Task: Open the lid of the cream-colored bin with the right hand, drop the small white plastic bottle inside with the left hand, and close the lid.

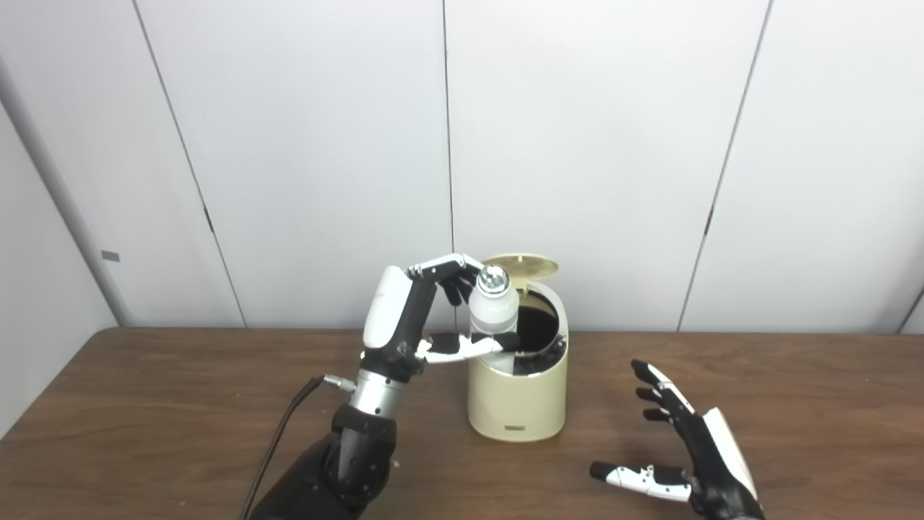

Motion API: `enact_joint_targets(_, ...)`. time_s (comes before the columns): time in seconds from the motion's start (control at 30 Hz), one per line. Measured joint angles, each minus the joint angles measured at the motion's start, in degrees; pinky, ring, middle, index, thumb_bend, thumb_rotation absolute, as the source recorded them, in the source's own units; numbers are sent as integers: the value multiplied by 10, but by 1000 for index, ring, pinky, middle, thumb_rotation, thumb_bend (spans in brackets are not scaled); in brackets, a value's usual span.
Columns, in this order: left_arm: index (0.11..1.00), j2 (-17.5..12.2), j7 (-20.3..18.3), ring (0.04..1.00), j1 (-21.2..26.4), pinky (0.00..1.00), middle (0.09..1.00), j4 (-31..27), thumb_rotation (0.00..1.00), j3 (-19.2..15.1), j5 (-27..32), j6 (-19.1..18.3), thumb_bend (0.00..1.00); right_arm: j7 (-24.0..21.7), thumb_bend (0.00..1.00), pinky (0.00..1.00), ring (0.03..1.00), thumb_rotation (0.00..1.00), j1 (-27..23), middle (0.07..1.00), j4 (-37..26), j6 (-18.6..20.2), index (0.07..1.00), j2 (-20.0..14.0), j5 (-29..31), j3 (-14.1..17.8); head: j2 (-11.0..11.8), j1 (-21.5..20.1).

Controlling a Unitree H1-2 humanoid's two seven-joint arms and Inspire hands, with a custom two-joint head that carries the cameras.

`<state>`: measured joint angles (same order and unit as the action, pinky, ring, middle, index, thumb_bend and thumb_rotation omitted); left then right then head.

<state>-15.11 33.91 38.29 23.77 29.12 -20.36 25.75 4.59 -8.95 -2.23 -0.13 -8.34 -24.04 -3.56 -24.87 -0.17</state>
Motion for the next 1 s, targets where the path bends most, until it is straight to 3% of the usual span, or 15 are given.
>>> enact_joint_targets(0.23,510,-17,92,415,34,363,475,46,0,82,-30,1,503,1,811,757,846,263,0,903,0,0,894,0,0,0,-2,-4)
enact_joint_targets(0.53,513,-25,247,405,86,351,474,114,0,193,-56,2,503,1,823,746,846,286,2,906,-10,0,897,0,0,1,-3,-9)
enact_joint_targets(0.73,509,-22,289,399,101,343,483,131,0,228,-53,3,503,1,828,744,844,293,3,902,-12,0,892,1,0,1,-4,-11)
enact_joint_targets(1.0,513,-8,308,394,108,348,469,163,0,249,-38,3,502,1,830,751,844,302,5,907,-16,2,896,1,-1,1,-9,-12)
